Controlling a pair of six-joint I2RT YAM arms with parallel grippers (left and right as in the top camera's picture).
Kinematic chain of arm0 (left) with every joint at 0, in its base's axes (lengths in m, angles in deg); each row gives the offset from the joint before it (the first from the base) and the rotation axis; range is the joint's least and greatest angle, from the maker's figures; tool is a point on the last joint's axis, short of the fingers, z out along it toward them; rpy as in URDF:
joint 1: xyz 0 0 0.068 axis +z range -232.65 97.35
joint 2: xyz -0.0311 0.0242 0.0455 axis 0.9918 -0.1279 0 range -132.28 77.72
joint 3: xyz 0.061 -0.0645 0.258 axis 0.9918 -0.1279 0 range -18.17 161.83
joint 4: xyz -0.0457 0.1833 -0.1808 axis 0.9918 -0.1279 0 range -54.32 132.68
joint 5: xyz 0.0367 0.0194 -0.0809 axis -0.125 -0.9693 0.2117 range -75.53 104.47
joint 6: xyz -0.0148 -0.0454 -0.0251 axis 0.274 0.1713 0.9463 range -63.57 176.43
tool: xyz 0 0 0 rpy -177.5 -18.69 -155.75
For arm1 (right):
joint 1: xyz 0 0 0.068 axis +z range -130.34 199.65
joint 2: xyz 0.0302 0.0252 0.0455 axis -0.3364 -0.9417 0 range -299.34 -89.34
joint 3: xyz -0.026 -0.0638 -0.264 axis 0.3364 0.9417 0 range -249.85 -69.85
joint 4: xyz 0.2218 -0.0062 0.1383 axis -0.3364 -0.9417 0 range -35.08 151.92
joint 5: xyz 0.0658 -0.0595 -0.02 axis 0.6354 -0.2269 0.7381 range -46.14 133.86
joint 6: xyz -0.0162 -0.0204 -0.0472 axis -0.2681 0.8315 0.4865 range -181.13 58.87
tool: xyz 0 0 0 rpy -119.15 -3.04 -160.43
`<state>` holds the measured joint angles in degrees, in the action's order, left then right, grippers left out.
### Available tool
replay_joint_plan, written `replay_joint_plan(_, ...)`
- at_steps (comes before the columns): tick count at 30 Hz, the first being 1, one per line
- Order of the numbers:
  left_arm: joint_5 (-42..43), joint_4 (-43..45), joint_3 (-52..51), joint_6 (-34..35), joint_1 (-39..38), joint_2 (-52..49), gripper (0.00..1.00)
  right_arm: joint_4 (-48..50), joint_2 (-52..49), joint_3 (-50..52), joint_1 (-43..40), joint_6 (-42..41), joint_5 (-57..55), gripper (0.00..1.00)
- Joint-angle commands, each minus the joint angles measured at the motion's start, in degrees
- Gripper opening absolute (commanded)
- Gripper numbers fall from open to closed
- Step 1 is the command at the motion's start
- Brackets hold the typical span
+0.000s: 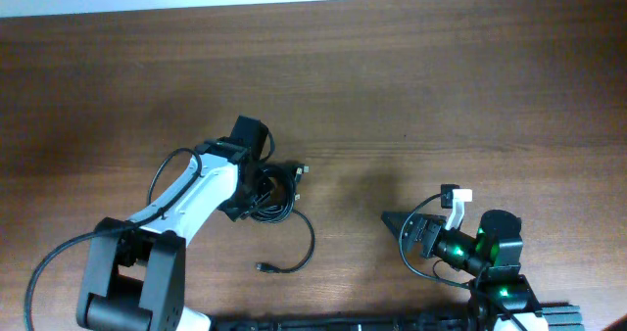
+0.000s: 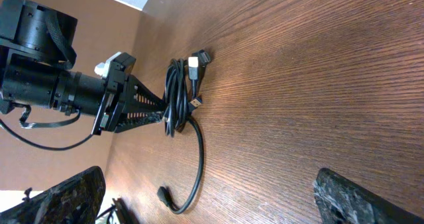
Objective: Untangle cables
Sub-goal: 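Move right gripper toward the coil held by the left gripper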
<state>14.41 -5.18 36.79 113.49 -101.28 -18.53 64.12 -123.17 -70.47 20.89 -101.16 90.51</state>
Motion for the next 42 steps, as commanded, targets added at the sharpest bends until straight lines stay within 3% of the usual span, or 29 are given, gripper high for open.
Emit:
replay_joint_plan(1,-0.76,0.15,-0.7,0.52,-0.11,-1.27,0.28,0.2,-0.15,-0.39,0.31,0.87,0.7,0.99)
replay_joint_plan(2,-0.59,-0.55,-0.7,0.52,-0.11,-1.25,0.28,0.17,-0.15,-0.39,0.31,0.87,0.7,0.99)
replay_joint_plan(3,-0.61,-0.87,-0.7,0.46,-0.11,-1.25,0.38,0.17,-0.15,-0.39,0.31,0.87,0.7,0.99)
replay_joint_plan(5,-0.31,-1.09,-0.52,-3.85,0.7,-1.25,0.43,0.17,-0.15,-0.39,0.31,0.87,0.7,0.98)
replay_joint_plan(8,0.26,-2.38,-0.22,-6.21,2.43,-1.25,0.47,0.17,-0.15,-0.39,0.31,0.87,0.7,0.99)
replay_joint_plan(10,0.2,-2.05,-0.22,-6.16,2.56,-1.25,0.29,0.17,-0.15,-0.39,0.31,0.87,0.7,0.99)
replay_joint_plan(11,0.04,-1.64,-0.22,-6.14,2.56,-1.25,0.25,0.17,-0.15,-0.37,0.31,0.87,0.7,0.98)
replay_joint_plan(19,-2.75,1.33,-3.34,-3.93,2.01,-1.27,0.34,-2.1,-0.42,-0.28,0.31,0.87,-1.46,0.99)
replay_joint_plan(21,-2.73,3.5,-5.22,-3.76,2.01,-1.27,0.18,-2.43,-0.42,-0.28,0.31,0.85,-1.44,0.99)
replay_joint_plan(22,-2.75,4.15,-5.42,-3.8,2.03,-1.22,0.0,-2.43,-0.42,-0.28,0.31,0.85,-1.44,0.99)
replay_joint_plan(26,-2.73,-0.31,-1.95,-3.82,2.29,0.48,0.0,-1.84,-0.42,-0.28,0.31,0.87,-0.33,0.99)
replay_joint_plan(30,0.15,-3.78,2.38,-3.82,2.23,6.45,0.0,7.87,-0.42,-2.91,0.31,2.56,6.95,0.98)
replay_joint_plan(36,5.7,-2.84,2.43,-3.82,2.14,20.55,0.0,-12.87,-7.23,-23.15,0.33,13.11,-0.37,0.96)
replay_joint_plan(38,6.58,-1.66,2.43,-3.85,2.12,23.78,0.0,-13.31,-11.82,-25.29,0.66,13.05,0.48,0.96)
replay_joint_plan(42,6.99,5.05,2.43,-10.1,-0.46,29.66,0.0,-4.11,-23.06,-25.9,13.27,13.0,2.62,0.8)
